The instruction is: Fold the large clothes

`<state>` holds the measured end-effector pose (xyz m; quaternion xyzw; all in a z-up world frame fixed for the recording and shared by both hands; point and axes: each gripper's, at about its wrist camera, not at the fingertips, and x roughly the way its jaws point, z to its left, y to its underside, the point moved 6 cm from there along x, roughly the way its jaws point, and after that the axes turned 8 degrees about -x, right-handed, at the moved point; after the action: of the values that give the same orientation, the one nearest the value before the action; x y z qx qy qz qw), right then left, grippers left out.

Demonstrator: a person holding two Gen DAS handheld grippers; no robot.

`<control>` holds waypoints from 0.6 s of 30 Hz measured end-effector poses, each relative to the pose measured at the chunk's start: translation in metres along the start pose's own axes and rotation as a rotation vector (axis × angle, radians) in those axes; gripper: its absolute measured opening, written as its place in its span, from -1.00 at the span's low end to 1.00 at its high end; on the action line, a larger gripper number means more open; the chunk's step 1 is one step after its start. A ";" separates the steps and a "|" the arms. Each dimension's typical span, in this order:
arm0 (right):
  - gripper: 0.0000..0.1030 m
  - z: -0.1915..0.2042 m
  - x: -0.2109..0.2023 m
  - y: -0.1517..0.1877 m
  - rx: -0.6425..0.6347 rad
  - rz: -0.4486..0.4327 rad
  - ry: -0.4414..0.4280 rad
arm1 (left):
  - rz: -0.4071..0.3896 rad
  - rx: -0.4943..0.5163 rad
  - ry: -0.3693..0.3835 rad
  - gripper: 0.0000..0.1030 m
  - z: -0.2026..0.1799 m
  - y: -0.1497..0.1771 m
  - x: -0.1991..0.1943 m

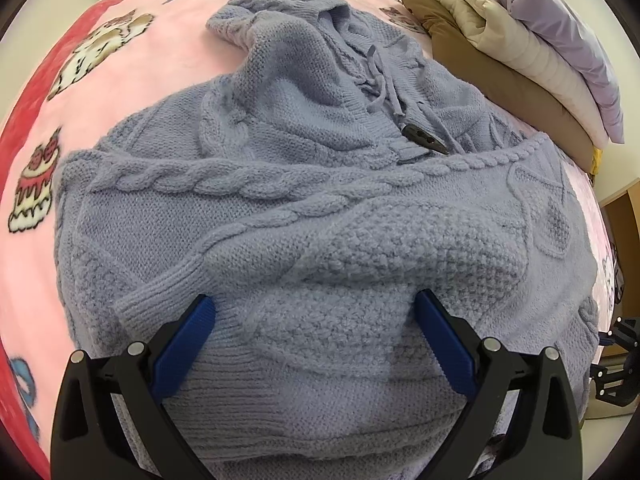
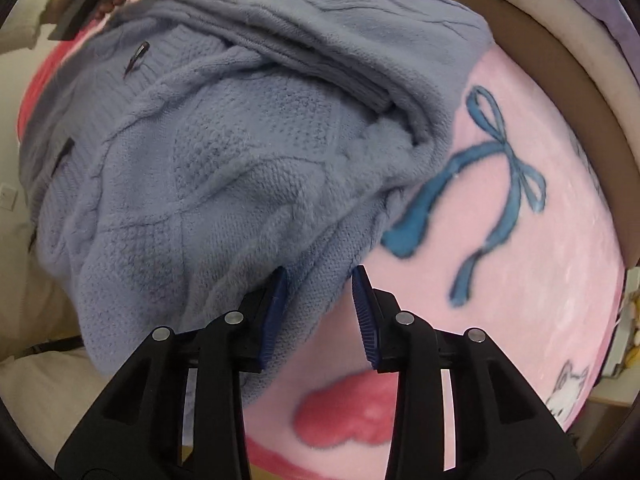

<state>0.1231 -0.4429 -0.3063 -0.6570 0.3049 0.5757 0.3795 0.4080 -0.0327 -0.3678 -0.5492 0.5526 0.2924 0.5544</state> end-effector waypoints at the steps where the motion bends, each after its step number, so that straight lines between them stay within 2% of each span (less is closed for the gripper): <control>1: -0.38 0.002 0.003 -0.001 -0.015 0.015 0.013 | 0.000 0.001 0.000 0.90 0.000 -0.001 0.000; 2: -0.56 0.008 0.006 -0.005 -0.036 0.027 0.017 | -0.001 0.001 0.001 0.90 0.000 -0.001 0.000; 5: -0.75 0.019 0.005 -0.011 -0.090 0.026 0.034 | 0.000 0.001 0.002 0.90 0.001 -0.001 0.000; 9: -0.80 -0.006 -0.008 -0.008 0.120 -0.034 -0.074 | -0.001 0.001 -0.001 0.90 0.000 -0.001 0.000; 12: -0.81 -0.029 -0.011 0.013 0.268 -0.019 -0.134 | -0.007 0.000 -0.004 0.90 -0.001 -0.001 -0.001; 15: -0.81 -0.050 0.009 0.041 0.446 0.006 -0.217 | -0.023 -0.004 -0.001 0.90 -0.001 0.002 -0.001; 17: -0.81 -0.054 0.019 0.046 0.494 -0.008 -0.240 | -0.027 -0.003 -0.003 0.90 0.000 0.002 -0.001; 18: -0.82 -0.053 0.023 0.045 0.476 -0.002 -0.224 | -0.025 -0.002 -0.005 0.90 0.000 0.002 -0.001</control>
<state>0.1171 -0.5108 -0.3332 -0.4819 0.3871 0.5564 0.5553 0.4061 -0.0324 -0.3678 -0.5559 0.5439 0.2874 0.5591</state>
